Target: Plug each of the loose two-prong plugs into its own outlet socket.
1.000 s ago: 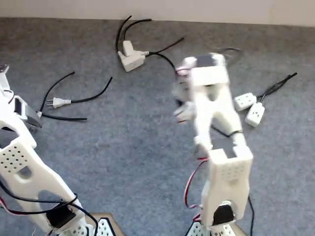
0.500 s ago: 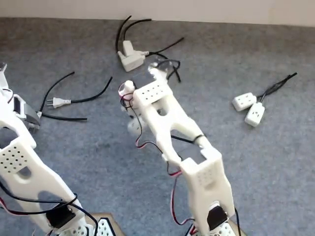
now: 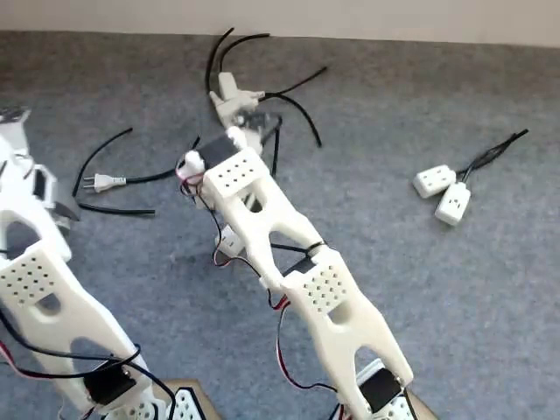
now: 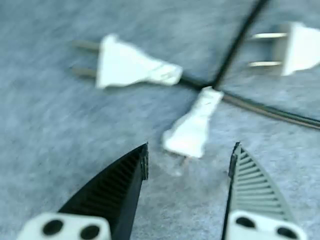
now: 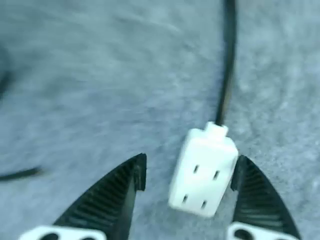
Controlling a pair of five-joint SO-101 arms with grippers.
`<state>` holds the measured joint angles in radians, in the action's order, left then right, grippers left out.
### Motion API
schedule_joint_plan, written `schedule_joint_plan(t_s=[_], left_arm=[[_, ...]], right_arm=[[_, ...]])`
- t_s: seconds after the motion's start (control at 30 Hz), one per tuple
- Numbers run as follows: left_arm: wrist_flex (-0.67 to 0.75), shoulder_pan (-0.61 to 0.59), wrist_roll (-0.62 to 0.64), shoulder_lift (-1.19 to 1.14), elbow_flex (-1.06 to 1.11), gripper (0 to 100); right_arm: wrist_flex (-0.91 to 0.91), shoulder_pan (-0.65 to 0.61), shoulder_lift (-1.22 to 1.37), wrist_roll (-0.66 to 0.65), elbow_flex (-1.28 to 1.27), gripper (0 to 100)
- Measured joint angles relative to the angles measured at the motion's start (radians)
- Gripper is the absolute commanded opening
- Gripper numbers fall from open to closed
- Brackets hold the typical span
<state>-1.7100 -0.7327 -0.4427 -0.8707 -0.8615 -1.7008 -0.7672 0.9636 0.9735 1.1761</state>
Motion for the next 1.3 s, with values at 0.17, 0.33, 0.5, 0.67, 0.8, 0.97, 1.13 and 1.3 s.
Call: schedule_joint_plan(t_s=[0.17,0.33,0.5,0.67,0.8,0.97,1.13,1.3], left_arm=[[0.000,0.080,-0.015,0.000,0.000,27],[0.002,0.114,-0.109,-0.025,0.000,26],[0.023,0.104,-0.189,-0.048,-0.002,27],[0.063,0.064,-0.199,-0.051,-0.015,27],[0.061,0.046,-0.239,-0.057,-0.026,26],[0.069,0.048,-0.292,-0.123,-0.038,26],[0.091,0.048,-0.298,-0.158,-0.051,16],[0.087,0.054,-0.298,-0.167,-0.083,1]], right_arm=[[-0.021,0.023,-0.012,-0.304,0.284,27.0],[-0.023,0.089,-0.109,-0.462,0.264,27.0],[-0.025,0.181,-0.193,-0.471,0.245,27.0],[-0.025,0.281,-0.285,-0.474,0.244,27.0],[-0.025,0.315,-0.322,-0.474,0.244,27.0],[-0.025,0.321,-0.324,-0.474,0.244,27.0],[-0.025,0.321,-0.324,-0.474,0.244,27.0],[-0.025,0.321,-0.324,-0.474,0.244,27.0]])
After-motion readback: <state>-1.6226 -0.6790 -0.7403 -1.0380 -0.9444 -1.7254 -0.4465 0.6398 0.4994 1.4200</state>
